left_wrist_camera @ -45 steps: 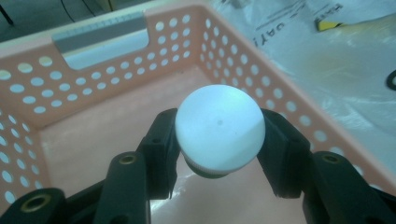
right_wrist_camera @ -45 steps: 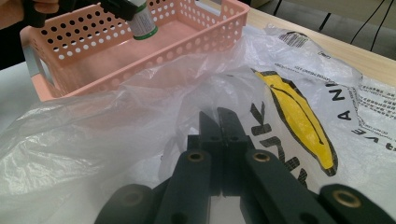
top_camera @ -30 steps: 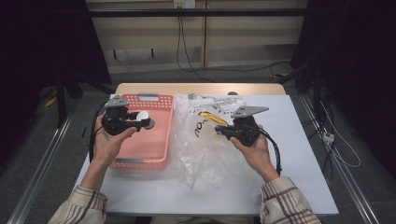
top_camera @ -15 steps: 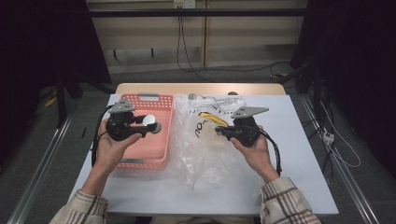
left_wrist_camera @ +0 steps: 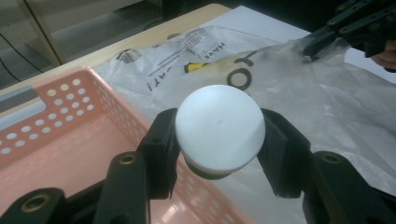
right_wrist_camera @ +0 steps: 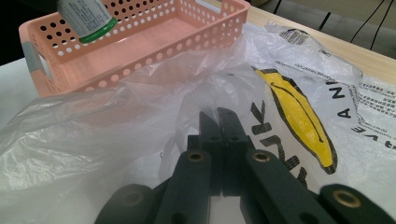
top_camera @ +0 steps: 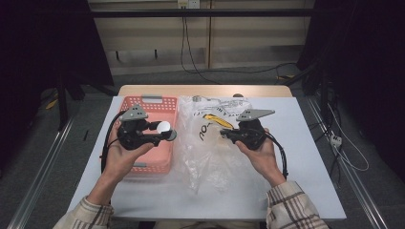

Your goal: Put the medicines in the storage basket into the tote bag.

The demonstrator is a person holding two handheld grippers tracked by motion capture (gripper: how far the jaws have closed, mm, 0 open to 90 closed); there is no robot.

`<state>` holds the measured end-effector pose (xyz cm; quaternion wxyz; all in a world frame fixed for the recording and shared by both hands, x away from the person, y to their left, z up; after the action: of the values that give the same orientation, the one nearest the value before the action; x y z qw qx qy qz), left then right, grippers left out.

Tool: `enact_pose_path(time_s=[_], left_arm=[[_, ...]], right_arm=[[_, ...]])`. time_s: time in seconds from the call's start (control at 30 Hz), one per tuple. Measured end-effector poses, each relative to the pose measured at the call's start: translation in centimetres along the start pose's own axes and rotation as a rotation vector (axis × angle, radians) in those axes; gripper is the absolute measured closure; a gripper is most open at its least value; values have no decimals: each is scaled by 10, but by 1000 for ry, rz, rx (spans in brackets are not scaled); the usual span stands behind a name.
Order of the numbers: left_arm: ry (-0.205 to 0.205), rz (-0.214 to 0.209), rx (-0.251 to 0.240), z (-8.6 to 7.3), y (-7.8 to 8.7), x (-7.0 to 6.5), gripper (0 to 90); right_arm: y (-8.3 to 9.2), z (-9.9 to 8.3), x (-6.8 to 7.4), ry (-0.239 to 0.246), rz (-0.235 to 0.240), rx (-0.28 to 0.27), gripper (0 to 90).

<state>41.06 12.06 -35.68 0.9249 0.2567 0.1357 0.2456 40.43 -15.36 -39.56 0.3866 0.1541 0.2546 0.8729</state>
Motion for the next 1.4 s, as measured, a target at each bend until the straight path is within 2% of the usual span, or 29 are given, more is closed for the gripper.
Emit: enact_pose_path(time_s=[0.07,0.53,0.67,0.73,0.87,0.93,1.13,1.3,1.4], left_arm=[[-13,-28,-6,2,-2,-9,512],[-54,-82,-24,11,-6,-37,512],[-63,-118,-28,14,-9,-50,512],[-59,-152,-29,15,-12,-55,511],[-82,-170,-20,18,-16,-66,512],[-86,-180,-22,17,-20,-72,512],[-89,-220,20,10,-43,-87,511],[-115,-225,27,14,-51,-97,512],[-115,-236,39,16,-62,-102,512]], right_arm=[[0,0,1,1,2,0,900],[-1,0,2,6,7,1,900],[-1,0,3,8,9,-1,900],[-1,0,3,10,12,1,900],[-1,0,3,11,15,4,900],[-1,0,3,11,14,2,900],[-1,1,4,14,18,1,900],[0,1,4,10,14,-2,900],[0,1,5,7,16,-5,900]])
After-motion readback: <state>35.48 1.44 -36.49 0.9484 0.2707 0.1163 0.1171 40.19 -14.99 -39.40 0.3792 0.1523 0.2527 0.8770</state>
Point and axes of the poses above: each handheld gripper's, and its own axes: y roughly backward along the jaws, z roughly out of its top, x roughly to its left, the point moved 5 cm from there along -y, roughly forward along the jaws, and after that the axes turned 5 degrees about -z, right-handed, at the moved point
